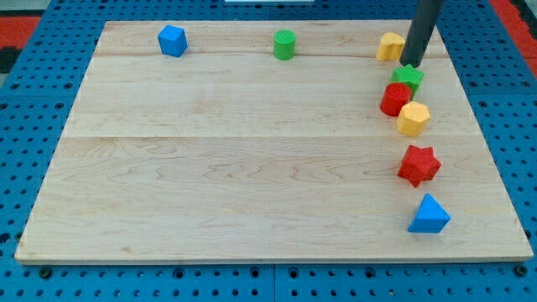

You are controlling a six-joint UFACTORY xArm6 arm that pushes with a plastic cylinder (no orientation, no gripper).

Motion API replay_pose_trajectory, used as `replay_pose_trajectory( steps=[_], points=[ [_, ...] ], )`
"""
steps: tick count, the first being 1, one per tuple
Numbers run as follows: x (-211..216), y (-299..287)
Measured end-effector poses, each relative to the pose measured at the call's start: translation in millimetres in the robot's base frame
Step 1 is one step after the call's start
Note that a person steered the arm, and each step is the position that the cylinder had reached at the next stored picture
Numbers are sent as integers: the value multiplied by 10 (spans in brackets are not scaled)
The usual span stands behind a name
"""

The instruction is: Move your arm to the right of the yellow hexagon

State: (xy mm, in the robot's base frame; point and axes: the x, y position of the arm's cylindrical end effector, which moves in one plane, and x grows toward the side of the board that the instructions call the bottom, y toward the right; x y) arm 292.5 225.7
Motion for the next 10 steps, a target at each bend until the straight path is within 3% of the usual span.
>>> replay_pose_trajectory(
  steps=[1, 3, 4, 5, 6, 10],
  points=[
    [-251, 130],
    [-375, -346],
    [-233, 325],
    [387, 361],
    [653, 361],
    [1086, 373]
  ],
)
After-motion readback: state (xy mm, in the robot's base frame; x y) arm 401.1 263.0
